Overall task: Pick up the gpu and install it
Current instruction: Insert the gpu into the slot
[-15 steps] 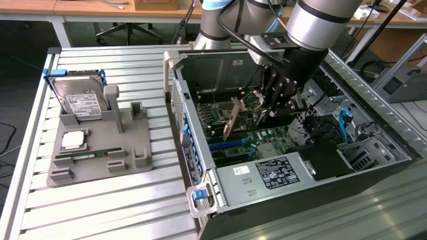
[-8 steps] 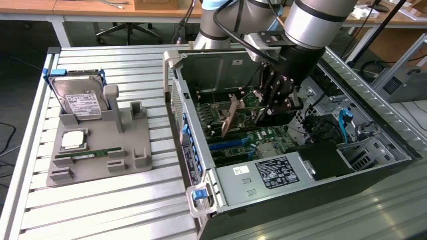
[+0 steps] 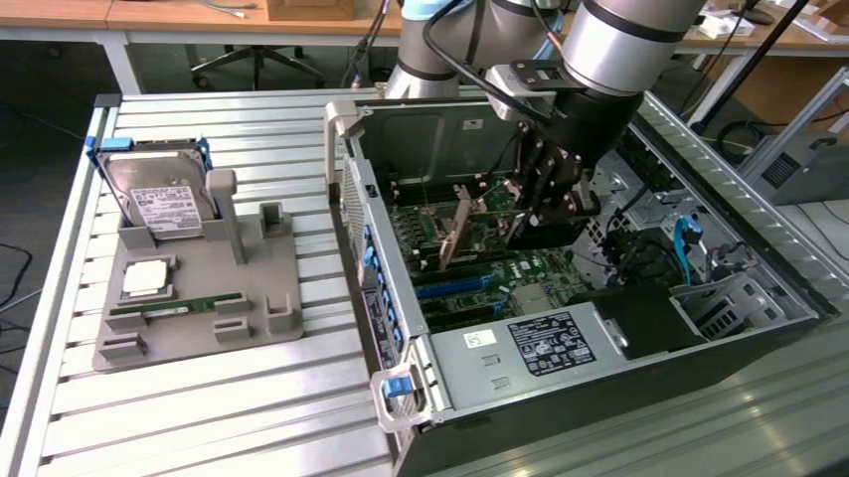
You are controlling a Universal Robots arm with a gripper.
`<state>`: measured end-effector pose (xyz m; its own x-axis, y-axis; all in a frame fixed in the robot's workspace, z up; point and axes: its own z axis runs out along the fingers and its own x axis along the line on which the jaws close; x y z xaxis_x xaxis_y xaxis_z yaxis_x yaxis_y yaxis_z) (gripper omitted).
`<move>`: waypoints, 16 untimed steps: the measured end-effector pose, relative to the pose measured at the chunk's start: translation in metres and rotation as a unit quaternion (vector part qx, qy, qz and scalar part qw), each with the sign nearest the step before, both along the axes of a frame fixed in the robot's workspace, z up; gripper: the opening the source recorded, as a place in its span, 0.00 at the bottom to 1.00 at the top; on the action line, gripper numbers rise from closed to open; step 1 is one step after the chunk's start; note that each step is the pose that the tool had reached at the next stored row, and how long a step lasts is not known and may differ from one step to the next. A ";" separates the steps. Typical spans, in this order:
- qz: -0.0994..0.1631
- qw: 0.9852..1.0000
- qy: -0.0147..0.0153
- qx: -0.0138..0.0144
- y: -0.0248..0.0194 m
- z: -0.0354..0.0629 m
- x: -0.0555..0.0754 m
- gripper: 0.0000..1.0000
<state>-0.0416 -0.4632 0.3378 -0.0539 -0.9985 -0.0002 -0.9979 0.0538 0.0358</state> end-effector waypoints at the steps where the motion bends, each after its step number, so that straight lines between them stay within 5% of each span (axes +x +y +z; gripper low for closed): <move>1: 0.000 1.000 0.000 0.000 0.0000 0.0000 0.000 0.27; 16: 0.000 1.000 0.000 -0.002 0.0008 -0.0043 -0.007 0.27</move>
